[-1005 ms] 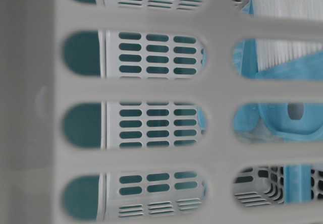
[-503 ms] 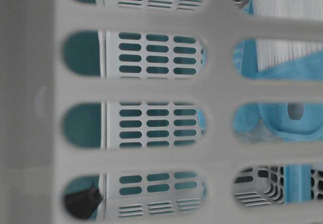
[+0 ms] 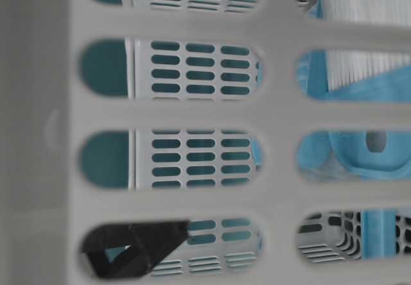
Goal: Pick up the hand brush from the shopping basket with the left arm.
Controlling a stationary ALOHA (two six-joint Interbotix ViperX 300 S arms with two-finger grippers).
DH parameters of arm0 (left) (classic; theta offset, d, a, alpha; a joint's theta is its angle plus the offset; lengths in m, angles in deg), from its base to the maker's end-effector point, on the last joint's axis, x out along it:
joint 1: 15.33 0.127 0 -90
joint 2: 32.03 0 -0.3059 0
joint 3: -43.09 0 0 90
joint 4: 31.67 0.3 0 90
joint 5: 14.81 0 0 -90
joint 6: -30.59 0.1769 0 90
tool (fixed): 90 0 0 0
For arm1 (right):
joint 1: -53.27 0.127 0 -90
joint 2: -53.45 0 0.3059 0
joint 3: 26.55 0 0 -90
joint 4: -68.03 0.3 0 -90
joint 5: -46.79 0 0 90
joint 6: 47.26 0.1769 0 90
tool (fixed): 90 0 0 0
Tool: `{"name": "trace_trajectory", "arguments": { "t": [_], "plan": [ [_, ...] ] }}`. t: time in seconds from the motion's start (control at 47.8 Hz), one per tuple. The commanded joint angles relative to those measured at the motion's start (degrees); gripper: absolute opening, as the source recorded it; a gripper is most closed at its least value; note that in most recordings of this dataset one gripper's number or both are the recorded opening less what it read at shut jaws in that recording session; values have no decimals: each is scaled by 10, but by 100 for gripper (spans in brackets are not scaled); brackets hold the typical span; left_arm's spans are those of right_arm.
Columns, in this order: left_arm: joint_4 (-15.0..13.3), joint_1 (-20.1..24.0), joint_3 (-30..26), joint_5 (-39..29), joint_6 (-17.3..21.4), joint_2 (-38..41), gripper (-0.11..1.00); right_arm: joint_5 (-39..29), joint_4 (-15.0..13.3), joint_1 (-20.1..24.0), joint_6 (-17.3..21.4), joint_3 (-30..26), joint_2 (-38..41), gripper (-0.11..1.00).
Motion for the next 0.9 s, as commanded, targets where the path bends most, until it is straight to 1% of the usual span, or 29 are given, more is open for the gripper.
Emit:
{"name": "trace_trajectory", "arguments": {
  "t": [0.0,0.042,0.084,0.335,0.44,0.649,0.88],
  "plan": [
    [3,-11,-13,-1,-17,11,83,5,0,-1,0,-4,3,77],
    [3,-15,-13,-1,-20,19,88,5,0,-1,0,-4,2,77],
    [3,-21,-14,2,-20,30,91,5,0,-1,1,-3,3,77],
    [2,-44,-9,3,-25,97,91,10,0,-1,4,-2,1,77],
    [3,-48,-11,5,-26,113,91,10,0,-1,4,0,1,77],
    [3,-45,13,6,-26,138,91,10,1,4,5,4,-1,76],
    [3,-35,40,62,-18,160,90,11,1,7,5,6,-1,76]
  ]
}}
